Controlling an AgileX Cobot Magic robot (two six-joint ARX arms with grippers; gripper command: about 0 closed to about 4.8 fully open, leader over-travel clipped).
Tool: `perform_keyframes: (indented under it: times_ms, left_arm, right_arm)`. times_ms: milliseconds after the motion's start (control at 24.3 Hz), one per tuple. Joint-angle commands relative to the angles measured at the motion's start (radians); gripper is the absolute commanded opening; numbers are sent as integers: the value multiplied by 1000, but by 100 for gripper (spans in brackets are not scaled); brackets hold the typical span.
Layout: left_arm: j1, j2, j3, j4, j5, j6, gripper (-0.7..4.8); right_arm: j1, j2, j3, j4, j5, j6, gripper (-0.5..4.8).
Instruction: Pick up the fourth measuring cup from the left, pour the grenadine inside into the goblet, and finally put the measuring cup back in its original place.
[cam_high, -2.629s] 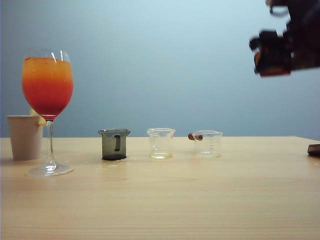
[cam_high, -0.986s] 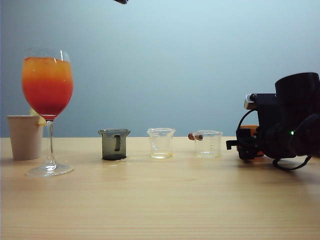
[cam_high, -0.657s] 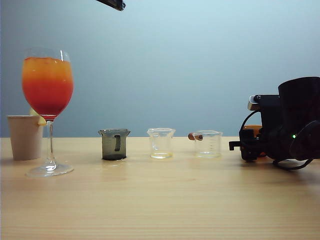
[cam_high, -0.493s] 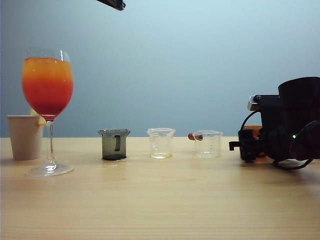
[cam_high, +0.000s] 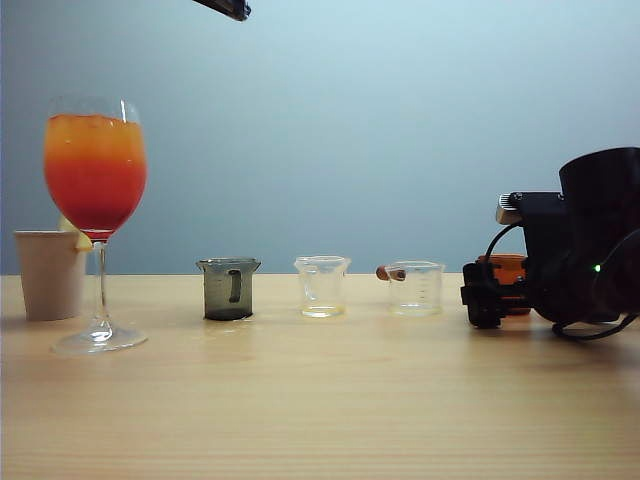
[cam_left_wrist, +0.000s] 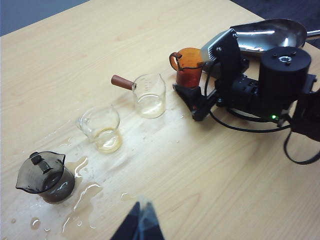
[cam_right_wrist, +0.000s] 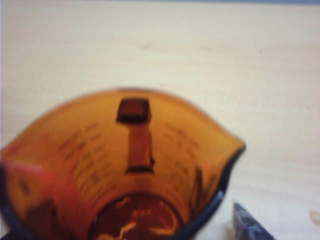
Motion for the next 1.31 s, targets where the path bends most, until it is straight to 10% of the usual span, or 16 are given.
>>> perform_keyframes:
  times_ms: [41, 246, 370, 534, 1314]
  left_arm:
    - [1, -13, 5, 6, 0, 5, -5]
    - [1, -33, 5, 1, 0, 4, -5]
    - [1, -54, 5, -2, 0, 3, -5]
    - [1, -93, 5, -2, 0, -3, -5]
    - [0, -428, -110, -130, 5, -32, -5]
  right_arm:
    - [1, -87, -43, -104, -2, 0, 479]
    - [1, -191, -102, -179, -1, 9, 449]
    - [1, -268, -126, -269, -1, 8, 315]
    - [1, -387, -157, -383, -2, 8, -8]
    - [1, -1334, -248, -1124, -226, 22, -6]
